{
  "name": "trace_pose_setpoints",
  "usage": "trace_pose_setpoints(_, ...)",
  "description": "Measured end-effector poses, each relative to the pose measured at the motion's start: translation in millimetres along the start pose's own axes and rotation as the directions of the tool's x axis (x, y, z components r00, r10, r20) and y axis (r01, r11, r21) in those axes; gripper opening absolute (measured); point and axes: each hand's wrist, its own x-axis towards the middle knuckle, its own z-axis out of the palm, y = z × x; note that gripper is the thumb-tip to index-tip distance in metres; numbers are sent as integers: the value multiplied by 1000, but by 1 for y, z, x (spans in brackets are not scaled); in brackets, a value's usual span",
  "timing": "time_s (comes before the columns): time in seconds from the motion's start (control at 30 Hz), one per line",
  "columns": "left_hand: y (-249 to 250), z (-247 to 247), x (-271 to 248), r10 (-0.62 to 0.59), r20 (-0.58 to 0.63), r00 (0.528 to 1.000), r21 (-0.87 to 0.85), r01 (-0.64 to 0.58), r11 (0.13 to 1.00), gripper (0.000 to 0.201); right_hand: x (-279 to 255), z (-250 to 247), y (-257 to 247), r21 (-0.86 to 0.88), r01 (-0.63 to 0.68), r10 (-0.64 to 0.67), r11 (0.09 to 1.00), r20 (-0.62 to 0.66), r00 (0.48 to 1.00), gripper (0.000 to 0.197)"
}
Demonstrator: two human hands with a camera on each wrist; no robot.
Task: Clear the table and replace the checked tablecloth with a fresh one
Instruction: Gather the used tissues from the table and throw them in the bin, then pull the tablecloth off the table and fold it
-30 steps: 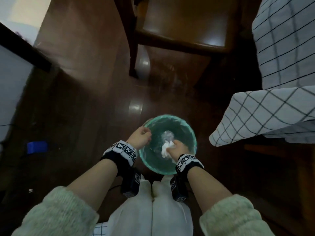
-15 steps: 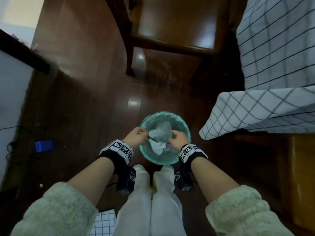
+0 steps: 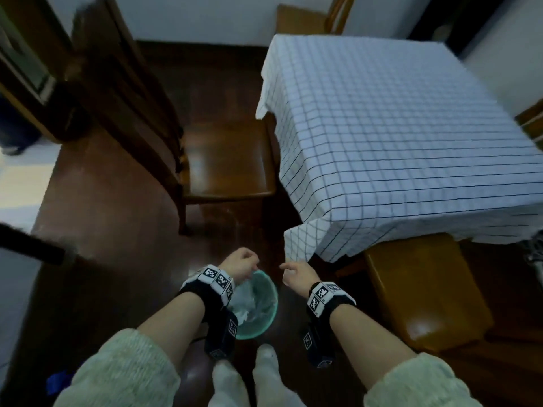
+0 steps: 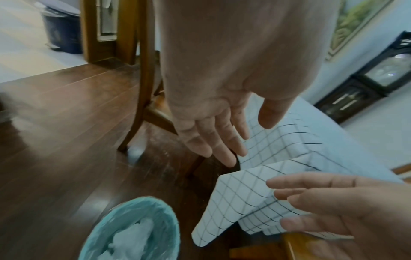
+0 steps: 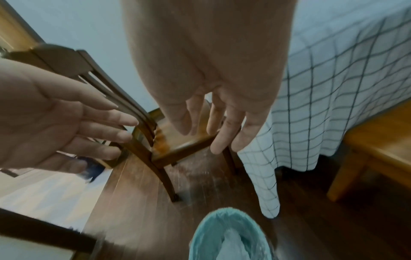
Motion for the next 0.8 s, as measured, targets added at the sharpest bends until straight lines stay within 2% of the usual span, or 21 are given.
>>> trace_pose_setpoints(0.2, 58, 37, -14, 120, 107, 987, 124, -134, 983, 9, -55, -57, 18, 77, 9, 4, 997, -157, 988, 37)
trace_pose_setpoints(0.37, 86, 70, -13, 170, 122, 978, 214, -193, 958, 7, -75, -97, 56, 100, -39, 60, 994, -214, 975, 40)
trace_pose_setpoints(0.43, 95, 81, -3, 160, 133, 978, 263, -190, 946, 6, -68, -112, 74, 133, -50, 80, 990, -231, 970, 40)
trace_pose_setpoints(0.53, 107, 97, 19, 139, 115, 984, 334, -170, 927, 14, -51, -135, 96, 160, -48, 83, 986, -223, 971, 39)
trace_pose_setpoints(0.73, 139, 130, 72, 31, -8, 999, 379, -26, 925, 46, 5, -195, 130, 219, 0, 37, 976, -163, 986, 33)
trace_pose_setpoints(0.8, 152, 140, 84, -16, -23, 1000, 380, 23, 925, 64, 24, -216, 138, 249, 1, 34, 969, -137, 990, 33)
